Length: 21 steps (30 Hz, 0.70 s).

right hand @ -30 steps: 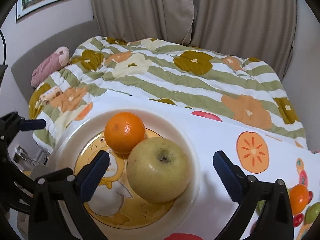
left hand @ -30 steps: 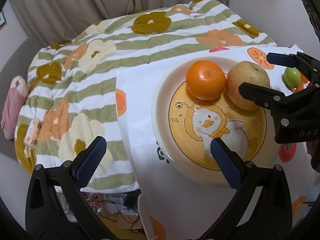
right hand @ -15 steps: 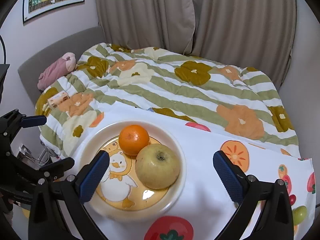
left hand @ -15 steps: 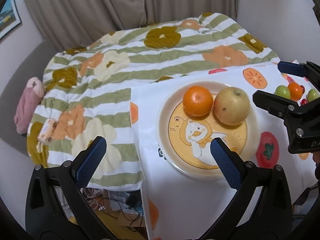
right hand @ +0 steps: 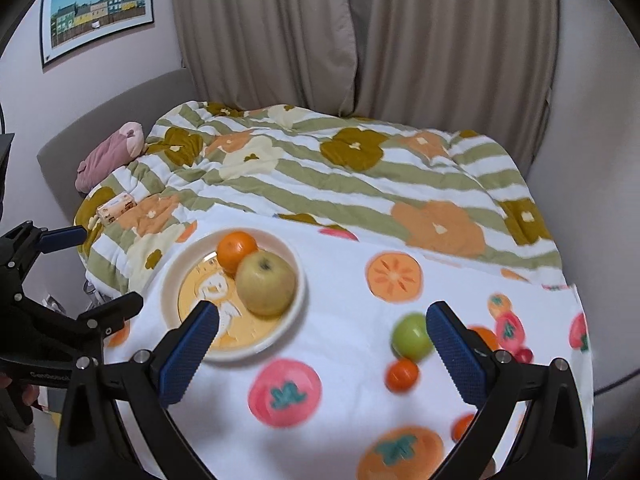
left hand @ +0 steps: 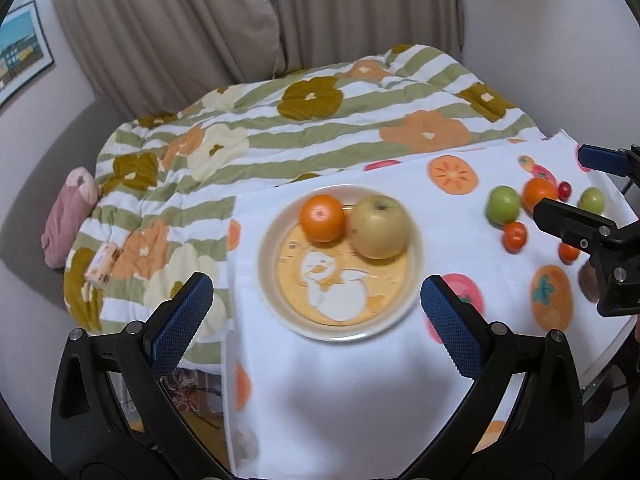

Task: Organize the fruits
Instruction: 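Move both tools back over the remaining fruits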

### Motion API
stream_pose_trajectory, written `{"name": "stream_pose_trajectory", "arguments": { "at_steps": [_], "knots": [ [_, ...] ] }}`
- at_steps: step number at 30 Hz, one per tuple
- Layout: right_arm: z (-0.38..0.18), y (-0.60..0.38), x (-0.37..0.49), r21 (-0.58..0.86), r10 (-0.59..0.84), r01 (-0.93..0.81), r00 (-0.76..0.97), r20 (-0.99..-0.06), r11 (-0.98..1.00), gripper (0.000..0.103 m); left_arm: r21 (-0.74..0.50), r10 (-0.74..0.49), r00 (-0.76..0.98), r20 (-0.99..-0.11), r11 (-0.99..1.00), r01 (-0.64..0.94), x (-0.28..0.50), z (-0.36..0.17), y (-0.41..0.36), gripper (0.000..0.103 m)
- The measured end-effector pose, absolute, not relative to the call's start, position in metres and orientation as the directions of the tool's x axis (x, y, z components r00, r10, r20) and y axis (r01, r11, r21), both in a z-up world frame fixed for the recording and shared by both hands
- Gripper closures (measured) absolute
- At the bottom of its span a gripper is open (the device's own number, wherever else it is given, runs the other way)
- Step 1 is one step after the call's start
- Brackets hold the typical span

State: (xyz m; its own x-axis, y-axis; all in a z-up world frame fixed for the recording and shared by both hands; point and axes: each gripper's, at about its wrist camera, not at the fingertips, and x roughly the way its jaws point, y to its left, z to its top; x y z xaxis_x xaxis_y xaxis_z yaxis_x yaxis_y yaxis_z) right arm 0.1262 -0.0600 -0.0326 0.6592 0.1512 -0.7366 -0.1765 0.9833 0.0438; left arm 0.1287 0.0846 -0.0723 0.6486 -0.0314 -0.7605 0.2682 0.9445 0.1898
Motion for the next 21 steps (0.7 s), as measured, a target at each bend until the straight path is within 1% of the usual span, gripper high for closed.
{"name": "stream_pose_trajectory", "arguments": {
  "at_steps": [6, 10, 16, 21],
  "knots": [
    [-0.029, -0.109, 0.094, 0.020, 0.102, -0.129, 0.666, -0.739, 0.991, 0.000, 0.165, -0.079, 0.643, -0.762, 0.936, 0.311, 0.104, -0.075, 0.035, 0.000],
    [-0.034, -0.144, 0.076, 0.031, 0.089, -0.098, 0.662, -0.744, 0.995, 0.000, 0.146, -0.115, 0.634, -0.764, 0.927, 0.344, 0.091, -0.085, 0.004, 0.000],
    [-0.053, -0.191, 0.050, 0.048, 0.045, -0.013, 0.650, -0.758, 0.999, 0.000, 0.145, -0.167, 0.612, -0.773, 0.893, 0.426, 0.083, -0.109, -0.034, 0.000],
    [-0.077, -0.214, 0.033, 0.061, 0.011, 0.057, 0.629, -0.777, 0.996, 0.000, 0.160, -0.211, 0.599, -0.772, 0.848, 0.505, 0.090, -0.135, -0.061, 0.000]
  ]
}}
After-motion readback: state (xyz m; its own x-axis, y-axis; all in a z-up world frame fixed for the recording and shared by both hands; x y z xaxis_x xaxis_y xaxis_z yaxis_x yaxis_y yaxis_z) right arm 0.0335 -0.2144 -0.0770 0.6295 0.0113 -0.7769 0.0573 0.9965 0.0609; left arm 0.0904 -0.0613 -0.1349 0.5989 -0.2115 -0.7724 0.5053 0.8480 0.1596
